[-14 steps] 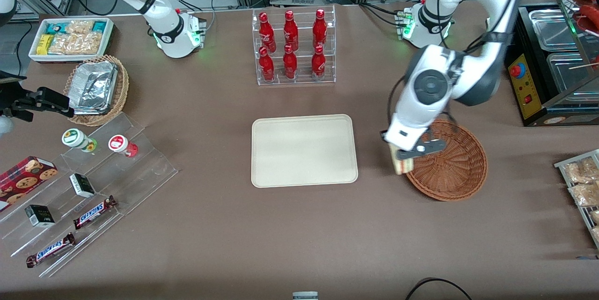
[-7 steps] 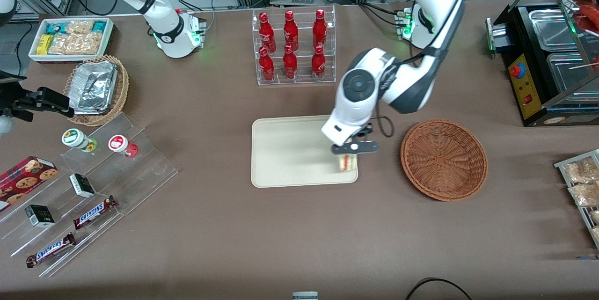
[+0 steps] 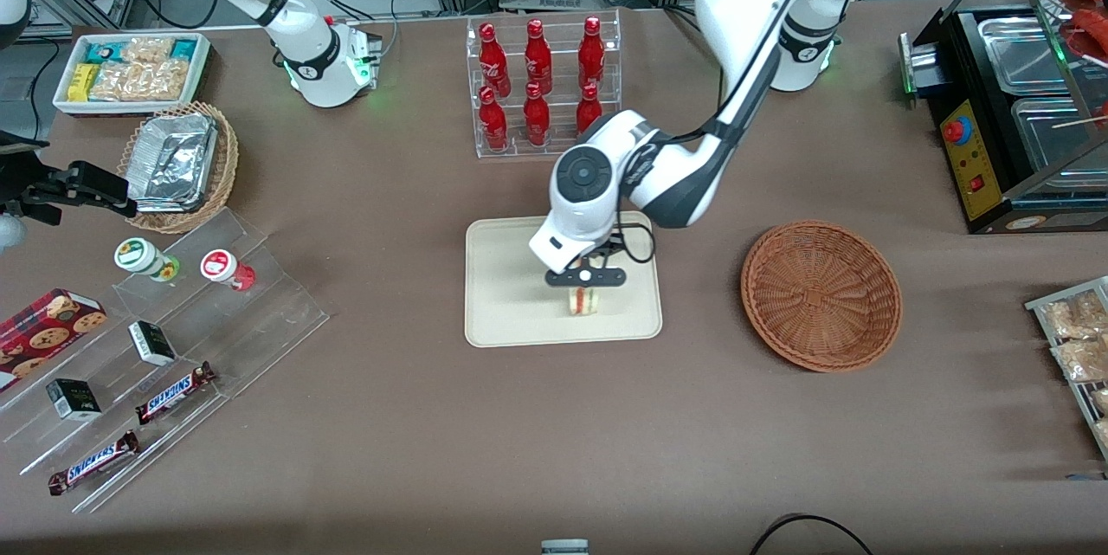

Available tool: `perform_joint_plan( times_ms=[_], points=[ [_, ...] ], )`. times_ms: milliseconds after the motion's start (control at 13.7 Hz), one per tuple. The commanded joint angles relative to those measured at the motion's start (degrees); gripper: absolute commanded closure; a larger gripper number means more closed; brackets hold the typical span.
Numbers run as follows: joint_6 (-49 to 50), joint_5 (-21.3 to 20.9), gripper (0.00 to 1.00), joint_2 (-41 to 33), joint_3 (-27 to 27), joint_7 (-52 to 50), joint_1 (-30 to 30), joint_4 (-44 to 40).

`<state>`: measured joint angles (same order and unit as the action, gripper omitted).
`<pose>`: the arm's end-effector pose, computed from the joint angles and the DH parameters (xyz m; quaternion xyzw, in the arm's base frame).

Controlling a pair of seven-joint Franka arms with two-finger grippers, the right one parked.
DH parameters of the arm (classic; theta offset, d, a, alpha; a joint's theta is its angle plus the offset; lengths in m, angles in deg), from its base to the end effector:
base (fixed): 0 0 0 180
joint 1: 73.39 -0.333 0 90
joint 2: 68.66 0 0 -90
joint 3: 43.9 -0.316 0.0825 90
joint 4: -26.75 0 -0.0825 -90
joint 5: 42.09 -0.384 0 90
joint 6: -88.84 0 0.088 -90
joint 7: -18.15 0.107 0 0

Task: Place sandwich from basket to tray
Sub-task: 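Lift the sandwich and carry it over the cream tray, then lower the sandwich onto the tray and open the left gripper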

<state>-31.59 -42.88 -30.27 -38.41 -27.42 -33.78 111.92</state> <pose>0.5086 -0.4935 0.2759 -0.9993 -0.0100 0.0353 0.0014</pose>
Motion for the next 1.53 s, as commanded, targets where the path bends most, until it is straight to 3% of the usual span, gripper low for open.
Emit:
perform_joint_plan(
  times_ms=[0,803,876,949,1022,1095,1460],
  points=[
    [-0.6,0.4,1.0,3.9,-0.9,-2.9,1.6,-5.0],
    [-3.2,-0.3,1.0,6.9,-1.0,-5.5,4.2,-4.9],
    [-3.2,-0.3,0.87,6.9,-1.0,-5.3,4.2,-4.8],
    [-3.2,-0.3,0.59,7.0,-1.1,-5.3,4.2,-4.9],
    [-3.2,-0.3,0.39,6.9,-1.1,-5.3,4.2,-4.9],
    [-3.2,-0.3,0.0,6.9,-1.1,-5.4,4.2,-4.9],
    [-3.1,-0.4,0.0,6.3,-1.2,-5.5,4.2,-5.0]
  ],
)
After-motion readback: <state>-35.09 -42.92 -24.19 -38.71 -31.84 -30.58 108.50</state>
